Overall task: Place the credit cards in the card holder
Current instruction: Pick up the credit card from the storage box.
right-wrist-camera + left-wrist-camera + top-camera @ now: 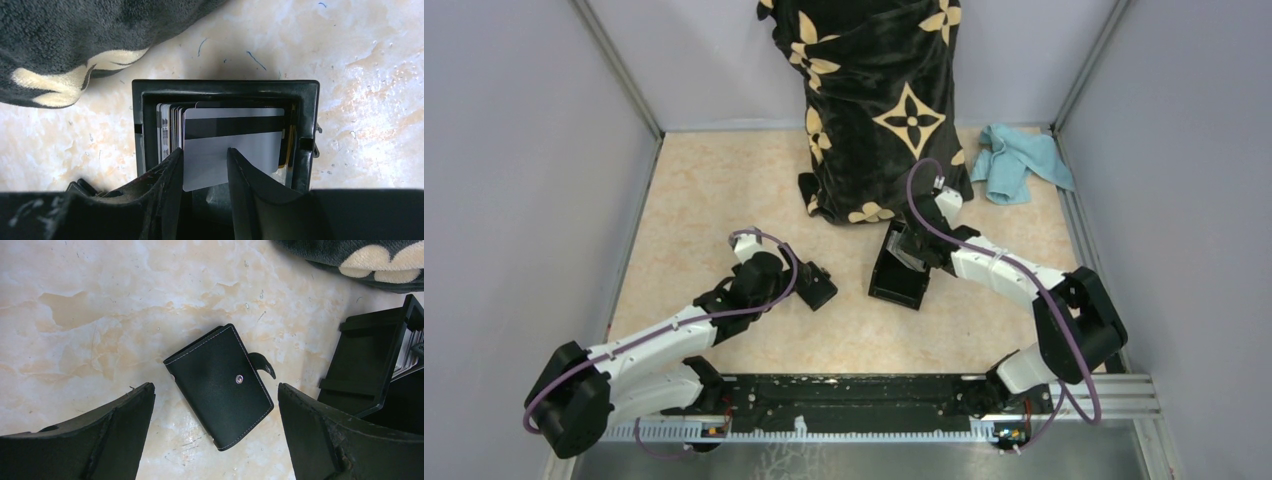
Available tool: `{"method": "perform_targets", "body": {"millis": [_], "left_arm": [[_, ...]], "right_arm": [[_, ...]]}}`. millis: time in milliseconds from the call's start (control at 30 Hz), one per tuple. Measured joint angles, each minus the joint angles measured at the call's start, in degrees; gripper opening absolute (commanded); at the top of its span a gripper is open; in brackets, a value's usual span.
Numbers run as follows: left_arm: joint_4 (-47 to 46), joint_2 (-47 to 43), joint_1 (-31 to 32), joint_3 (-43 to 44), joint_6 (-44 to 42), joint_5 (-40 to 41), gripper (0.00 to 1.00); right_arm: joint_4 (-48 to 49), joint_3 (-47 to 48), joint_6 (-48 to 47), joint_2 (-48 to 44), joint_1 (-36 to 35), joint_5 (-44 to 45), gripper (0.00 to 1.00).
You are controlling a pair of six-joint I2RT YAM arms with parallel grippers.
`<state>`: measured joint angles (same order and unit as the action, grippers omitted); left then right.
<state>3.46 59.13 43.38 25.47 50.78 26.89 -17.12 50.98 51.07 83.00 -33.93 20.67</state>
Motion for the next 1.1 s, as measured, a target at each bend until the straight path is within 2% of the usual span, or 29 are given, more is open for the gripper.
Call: {"method": "perform_targets", "body": {"millis": [633, 767, 833, 1100], "left_arm": [[0.0, -1.0, 0.0, 0.0, 0.0, -0.2, 0.98], [0.0, -1.3, 0.0, 0.0, 0.0, -0.5, 0.98], [0.0, -1.6, 0.0, 0.0, 0.0, -0.7, 0.98], [-1.4, -3.3, 0.1, 0.0, -1.6, -3.7, 0.98]], "right_arm": [[0.0, 0.0, -0.8, -3.2, -0.1, -1.4, 0.27], [-0.3, 0.0, -1.7, -4.5, -0.5, -1.2, 0.12], [-0.7, 0.0, -2.3, -5.0, -0.6, -0.9, 0.0], [-1.5, -3.8, -6.9, -11.5, -2.2, 2.2, 0.0]]}}
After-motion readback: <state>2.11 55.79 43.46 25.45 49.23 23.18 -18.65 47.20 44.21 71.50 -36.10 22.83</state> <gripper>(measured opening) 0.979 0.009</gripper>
